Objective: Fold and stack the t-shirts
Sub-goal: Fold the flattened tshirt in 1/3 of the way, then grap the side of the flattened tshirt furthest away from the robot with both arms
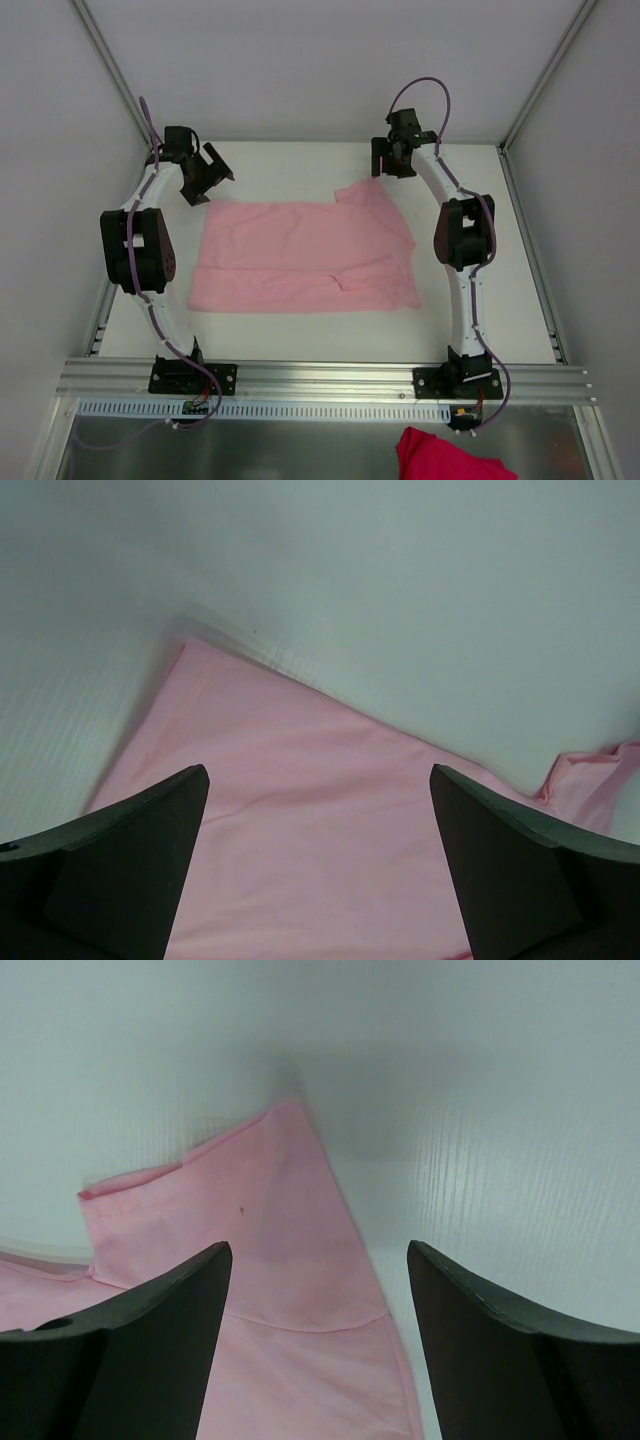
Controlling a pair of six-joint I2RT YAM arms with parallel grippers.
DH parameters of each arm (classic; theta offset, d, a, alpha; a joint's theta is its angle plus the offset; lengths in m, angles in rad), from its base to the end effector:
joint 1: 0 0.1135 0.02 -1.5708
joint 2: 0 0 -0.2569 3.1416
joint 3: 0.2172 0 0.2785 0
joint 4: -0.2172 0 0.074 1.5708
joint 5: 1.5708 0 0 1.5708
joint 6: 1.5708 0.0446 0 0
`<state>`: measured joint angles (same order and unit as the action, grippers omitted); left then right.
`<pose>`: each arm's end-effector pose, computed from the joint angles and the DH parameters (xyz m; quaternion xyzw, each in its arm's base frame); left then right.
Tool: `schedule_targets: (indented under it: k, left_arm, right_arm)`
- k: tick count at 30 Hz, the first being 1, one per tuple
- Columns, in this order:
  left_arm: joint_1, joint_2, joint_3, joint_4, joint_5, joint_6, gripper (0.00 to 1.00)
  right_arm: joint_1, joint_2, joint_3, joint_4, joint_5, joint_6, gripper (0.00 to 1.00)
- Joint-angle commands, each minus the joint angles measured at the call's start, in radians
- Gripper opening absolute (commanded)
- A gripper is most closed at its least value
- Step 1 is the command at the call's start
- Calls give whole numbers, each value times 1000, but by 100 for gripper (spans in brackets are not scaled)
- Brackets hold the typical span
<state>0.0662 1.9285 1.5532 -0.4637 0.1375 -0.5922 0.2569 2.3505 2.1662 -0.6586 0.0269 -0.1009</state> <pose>0.4633 0.0246 0.2224 -0.2779 0.8895 -0.1547 0.3280 0.5399 0.1406 0.2168 -0.1616 0.9204 0.0152 0.3558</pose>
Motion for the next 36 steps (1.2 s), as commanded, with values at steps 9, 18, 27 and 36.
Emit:
schedule_targets:
  k: [9,18,27,36]
  left_arm:
    - [26,104,94,54,45,-15,93]
    - [27,130,94,59,33,17,88]
    - [29,110,74,4,-93,32,89]
    - [29,129,51,-12,-121,26,87]
  right_arm:
    - [5,47,109,28,-12,-86,75]
    - [7,66,49,63,-99,-85,74]
    - [15,75,47,71,-136,-80,73]
    - [21,104,40,68,-136,-83,71]
